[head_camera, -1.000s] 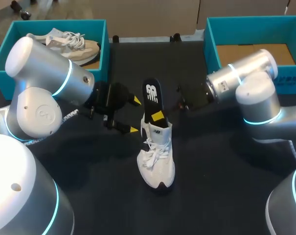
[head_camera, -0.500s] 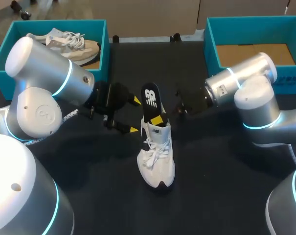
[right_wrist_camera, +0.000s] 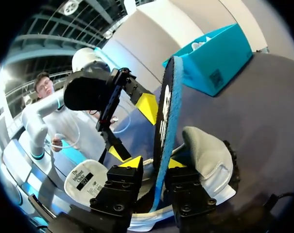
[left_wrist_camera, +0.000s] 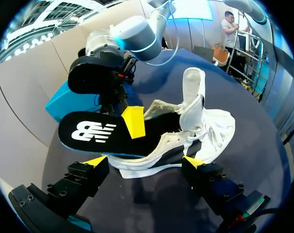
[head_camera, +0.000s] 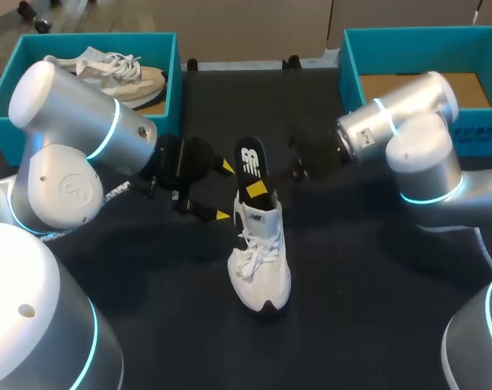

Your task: Take the shoe out of the shoebox, open the shoe tongue, remove and reinsert the insole, then place the shoe into the shoebox

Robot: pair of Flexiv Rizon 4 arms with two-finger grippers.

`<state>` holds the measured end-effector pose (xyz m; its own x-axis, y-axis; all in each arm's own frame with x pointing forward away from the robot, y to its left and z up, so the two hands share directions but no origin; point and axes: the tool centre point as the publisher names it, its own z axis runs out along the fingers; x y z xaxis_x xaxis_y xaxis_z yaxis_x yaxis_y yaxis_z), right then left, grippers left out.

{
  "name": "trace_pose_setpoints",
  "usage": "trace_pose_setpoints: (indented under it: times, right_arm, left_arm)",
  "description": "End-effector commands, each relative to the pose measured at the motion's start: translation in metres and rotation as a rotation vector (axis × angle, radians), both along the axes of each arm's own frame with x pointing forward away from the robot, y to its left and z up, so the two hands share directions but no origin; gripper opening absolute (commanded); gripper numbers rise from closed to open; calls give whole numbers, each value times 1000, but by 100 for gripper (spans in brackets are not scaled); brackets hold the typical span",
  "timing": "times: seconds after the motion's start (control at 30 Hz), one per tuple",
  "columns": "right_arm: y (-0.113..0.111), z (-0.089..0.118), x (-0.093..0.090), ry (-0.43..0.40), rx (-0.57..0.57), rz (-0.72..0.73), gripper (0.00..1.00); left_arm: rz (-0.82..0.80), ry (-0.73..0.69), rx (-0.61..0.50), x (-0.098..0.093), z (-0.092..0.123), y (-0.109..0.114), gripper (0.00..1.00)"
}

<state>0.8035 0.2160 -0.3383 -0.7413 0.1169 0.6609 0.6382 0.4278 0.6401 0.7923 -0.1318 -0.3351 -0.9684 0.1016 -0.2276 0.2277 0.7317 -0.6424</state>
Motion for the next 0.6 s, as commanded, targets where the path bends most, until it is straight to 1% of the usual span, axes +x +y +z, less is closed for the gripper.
trace_pose_setpoints:
  times: [0.03, 0.07, 0.1, 0.13, 0.17, 0.27, 0.4, 0.6]
  right_arm:
    - [2, 2, 9, 8, -14, 21, 24]
    - [1, 1, 9, 15, -16, 25, 22]
    - [1, -1, 9, 33, -18, 25, 11]
    - [0, -3, 9, 49, -23, 24, 3]
    - [0, -3, 9, 50, -24, 24, 0]
    - [-1, -5, 6, 69, -24, 13, 0]
    - [-3, -10, -3, 99, -44, 5, 0]
    - [-2, -17, -19, 126, -15, -29, 0]
  left_arm:
    - [2, 0, 6, -1, 0, -1, 100]
    - [2, 0, 6, -1, 0, -1, 100]
    - [2, 0, 6, -1, 0, -1, 100]
    - [2, 0, 6, -1, 0, -1, 100]
    - [2, 0, 6, -1, 0, -1, 100]
    - [2, 0, 6, -1, 0, -1, 100]
    - [2, 0, 6, -1, 0, -1, 100]
    - [2, 0, 6, -1, 0, -1, 100]
